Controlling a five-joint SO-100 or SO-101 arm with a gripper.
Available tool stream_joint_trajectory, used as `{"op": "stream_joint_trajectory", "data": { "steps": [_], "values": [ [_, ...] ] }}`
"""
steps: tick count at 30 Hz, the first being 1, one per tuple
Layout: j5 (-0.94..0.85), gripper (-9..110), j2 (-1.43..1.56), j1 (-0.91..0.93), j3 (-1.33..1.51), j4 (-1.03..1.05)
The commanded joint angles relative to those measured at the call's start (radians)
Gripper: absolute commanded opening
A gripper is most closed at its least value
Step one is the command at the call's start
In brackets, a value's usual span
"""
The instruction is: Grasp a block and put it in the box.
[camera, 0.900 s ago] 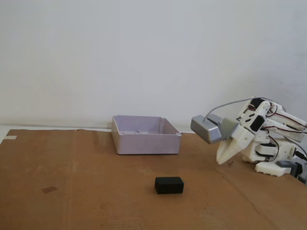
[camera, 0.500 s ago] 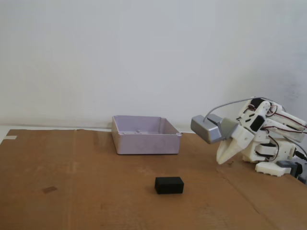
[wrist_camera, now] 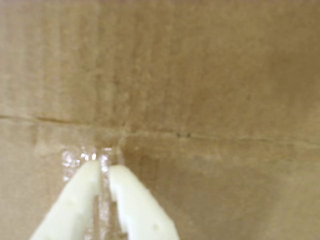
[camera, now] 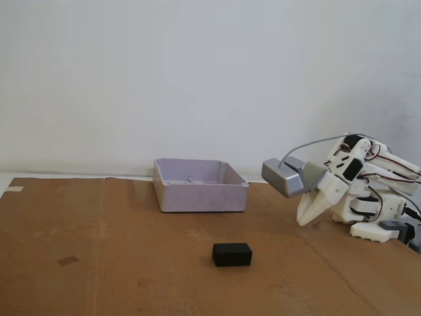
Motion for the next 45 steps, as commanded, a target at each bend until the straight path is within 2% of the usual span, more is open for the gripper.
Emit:
{"op": "stream_joint_trajectory", "data": {
  "steps": [1,34,45],
  "values": [
    [0.005,0,0.023,0.008,0.046,0.176],
    [0.014,0,0.023,0.0,0.044,0.172],
    [0.014,0,-0.058,-0.002,0.026,-0.152]
  ]
}}
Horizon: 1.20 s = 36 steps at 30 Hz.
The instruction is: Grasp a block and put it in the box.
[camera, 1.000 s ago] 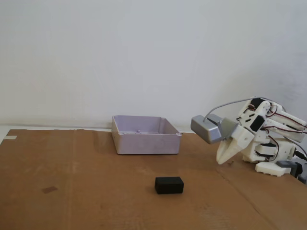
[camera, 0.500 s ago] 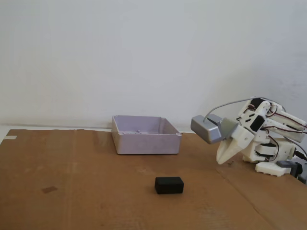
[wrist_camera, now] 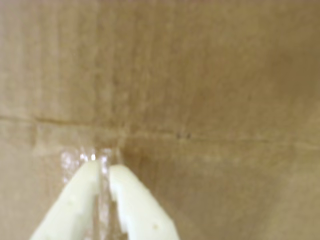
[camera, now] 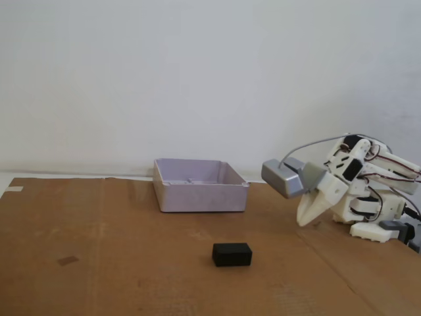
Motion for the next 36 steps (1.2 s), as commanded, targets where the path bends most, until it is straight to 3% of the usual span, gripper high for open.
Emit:
{"op": "stream_joint_trajectory", "data": {
  "steps": [1,19,36],
  "values": [
    [0.006,0,-0.057,-0.002,0.012,-0.123],
    [0.006,0,-0.364,-0.002,-0.213,-0.494],
    [-0.002,0,-0.884,-0.101,-0.641,-0.632]
  ]
}}
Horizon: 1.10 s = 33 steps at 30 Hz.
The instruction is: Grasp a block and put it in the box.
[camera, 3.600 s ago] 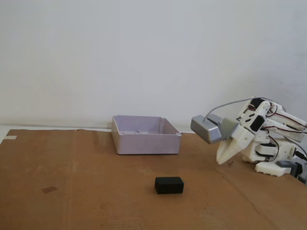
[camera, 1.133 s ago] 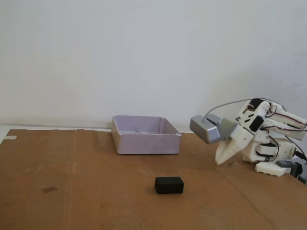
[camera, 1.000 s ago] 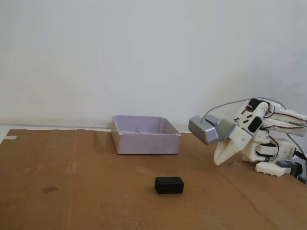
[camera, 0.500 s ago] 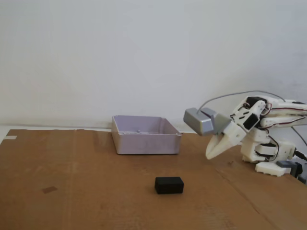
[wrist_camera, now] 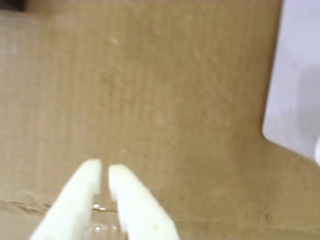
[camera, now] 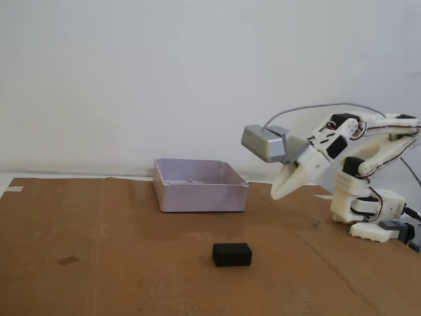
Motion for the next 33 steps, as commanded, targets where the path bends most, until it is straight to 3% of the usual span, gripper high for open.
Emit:
{"op": "stream_joint_trajectory", "data": {
  "steps": [1,10,33],
  "values": [
    [-0.003,0,-0.101,-0.049,-0.207,-0.094],
    [-0.005,0,-0.334,-0.144,-0.367,-0.242],
    [-0.005,0,-0.693,-0.201,-0.637,-0.253]
  ]
}}
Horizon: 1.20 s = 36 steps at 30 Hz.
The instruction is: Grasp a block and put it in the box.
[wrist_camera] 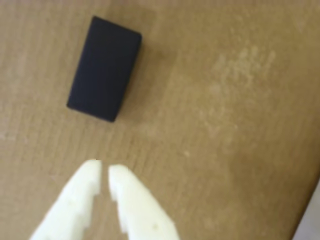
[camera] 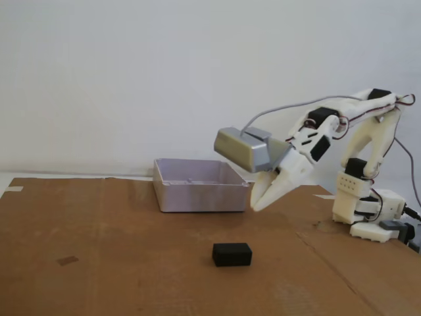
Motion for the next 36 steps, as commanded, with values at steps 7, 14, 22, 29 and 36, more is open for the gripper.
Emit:
{"op": "stream_joint_trajectory", "data": {
  "steps": [7,14,22,29,36],
  "values": [
    [-0.006,0,-0.121,-0.009,-0.302,-0.041],
    [-0.008,0,-0.218,-0.011,-0.408,-0.031],
    [0.003,0,-0.276,-0.014,-0.43,-0.031],
    [0.006,0,-0.31,-0.034,-0.43,-0.029],
    [0.098,0,-0.316,-0.034,-0.426,-0.029]
  ]
}}
